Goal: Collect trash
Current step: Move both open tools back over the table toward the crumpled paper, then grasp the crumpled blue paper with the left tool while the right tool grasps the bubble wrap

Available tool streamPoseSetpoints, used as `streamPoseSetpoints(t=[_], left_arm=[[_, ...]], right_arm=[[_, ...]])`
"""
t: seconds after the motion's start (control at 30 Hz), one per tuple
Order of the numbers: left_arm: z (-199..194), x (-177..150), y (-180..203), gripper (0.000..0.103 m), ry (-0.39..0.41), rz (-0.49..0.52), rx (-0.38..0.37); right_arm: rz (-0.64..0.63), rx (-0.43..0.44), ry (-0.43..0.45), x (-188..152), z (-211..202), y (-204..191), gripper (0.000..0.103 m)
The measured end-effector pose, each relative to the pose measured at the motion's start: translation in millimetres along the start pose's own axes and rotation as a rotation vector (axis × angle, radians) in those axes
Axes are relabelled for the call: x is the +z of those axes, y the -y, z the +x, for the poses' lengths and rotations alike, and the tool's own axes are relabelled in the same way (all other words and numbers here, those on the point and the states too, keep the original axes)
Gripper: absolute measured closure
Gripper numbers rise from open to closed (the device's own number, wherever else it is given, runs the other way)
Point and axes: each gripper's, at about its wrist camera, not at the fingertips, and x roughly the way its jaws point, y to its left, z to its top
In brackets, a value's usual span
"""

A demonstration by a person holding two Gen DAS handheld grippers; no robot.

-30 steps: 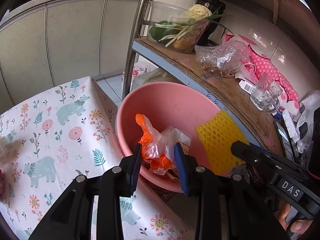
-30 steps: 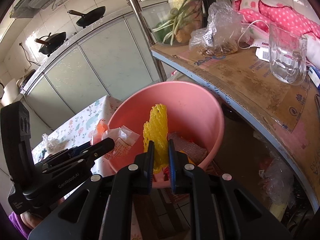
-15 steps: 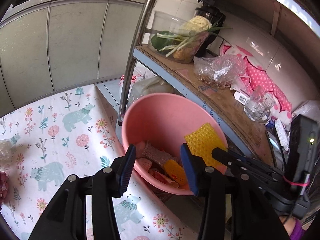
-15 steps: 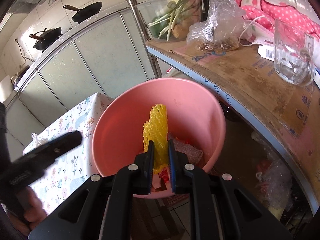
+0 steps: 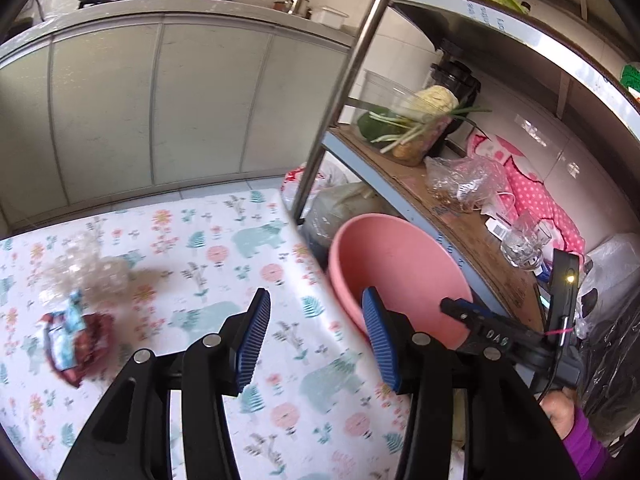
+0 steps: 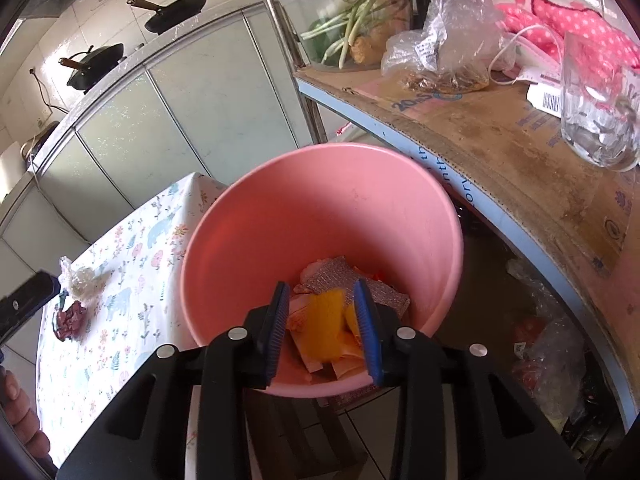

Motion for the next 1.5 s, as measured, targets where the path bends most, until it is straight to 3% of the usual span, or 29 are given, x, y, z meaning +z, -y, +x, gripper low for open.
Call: streamPoseSetpoints(t=[0.3, 0.67, 0.93, 1.13, 1.37, 1.5], left_arm=[[-51.6, -31.7, -44.1, 0.056, -0.005, -0.081, 0.078], [-93.6, -53.4, -60.9, 0.056, -0.017, -0.123, 0.138], [-90.9, -53.0, -74.3, 0.056, -0.048, -0.127, 0.196], [-94.1, -45.6, -101.3, 0.056, -0.029, -0.143, 0.291], [-78.2, -32.9, -127.1, 0.056, -0.052, -0.16, 0.317], [-56.2, -27.1, -138.1, 0.054, -0.102, -0.154, 0.326]], right_arm=[[-0.013, 0.081, 0.034, -12.0, -28.2, -21.4, 0.068], [-0.084, 0.173, 0.027, -15.2, -42.6, -58.3, 0.068], [-0.139, 0.252, 0.006, -6.0, -41.0, -84.4, 0.068], [-0.234, 0.354, -0.046, 0.3, -24.2, -132.9, 0.068], [-0.297, 0.442, -0.13, -1.8, -0.5, -187.8, 0.068], [-0.331, 0.477, -0.172, -4.9, 14.1, -210.8, 0.06]])
